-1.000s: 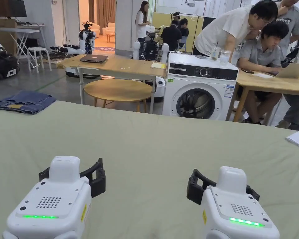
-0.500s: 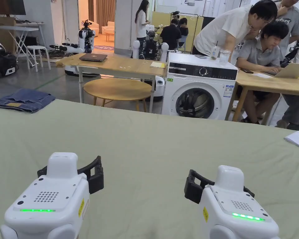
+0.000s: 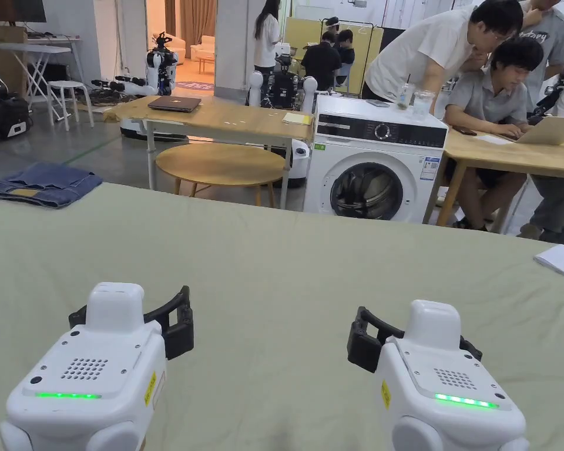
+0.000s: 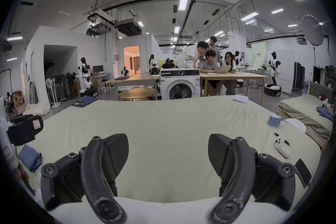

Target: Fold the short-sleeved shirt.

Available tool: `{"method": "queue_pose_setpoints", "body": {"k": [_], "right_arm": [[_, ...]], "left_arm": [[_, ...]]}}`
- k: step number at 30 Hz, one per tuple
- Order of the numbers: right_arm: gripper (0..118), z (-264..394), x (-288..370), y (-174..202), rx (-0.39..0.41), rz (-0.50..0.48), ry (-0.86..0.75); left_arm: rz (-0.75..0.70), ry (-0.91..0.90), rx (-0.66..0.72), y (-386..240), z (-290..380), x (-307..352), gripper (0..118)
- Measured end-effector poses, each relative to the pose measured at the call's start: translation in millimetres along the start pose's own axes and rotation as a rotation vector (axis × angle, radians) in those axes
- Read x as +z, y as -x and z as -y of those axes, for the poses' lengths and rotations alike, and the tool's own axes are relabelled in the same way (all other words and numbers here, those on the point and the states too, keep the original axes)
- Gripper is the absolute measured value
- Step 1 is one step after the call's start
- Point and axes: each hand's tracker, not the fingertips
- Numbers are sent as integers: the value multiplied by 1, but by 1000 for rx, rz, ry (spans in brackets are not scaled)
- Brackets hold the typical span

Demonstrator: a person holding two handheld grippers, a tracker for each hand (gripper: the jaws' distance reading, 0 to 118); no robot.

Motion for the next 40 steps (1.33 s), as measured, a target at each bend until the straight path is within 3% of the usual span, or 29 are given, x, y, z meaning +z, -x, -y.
{"method": "queue_pose_setpoints", "body": {"k": [7, 21, 30, 40], "right_arm": [[92, 3, -5, 3, 29, 21, 12], [92, 2, -12, -10, -57, -58, 75], [92, 9, -8, -1, 23, -26, 20], [92, 9, -11, -2, 15, -10, 1]], "left_arm": [[32, 22, -13, 0, -3, -2, 73], [63, 80, -3, -1, 4, -7, 73], [73, 81, -17, -5, 5, -8, 73], [87, 83, -23, -8, 4, -9, 73]]}}
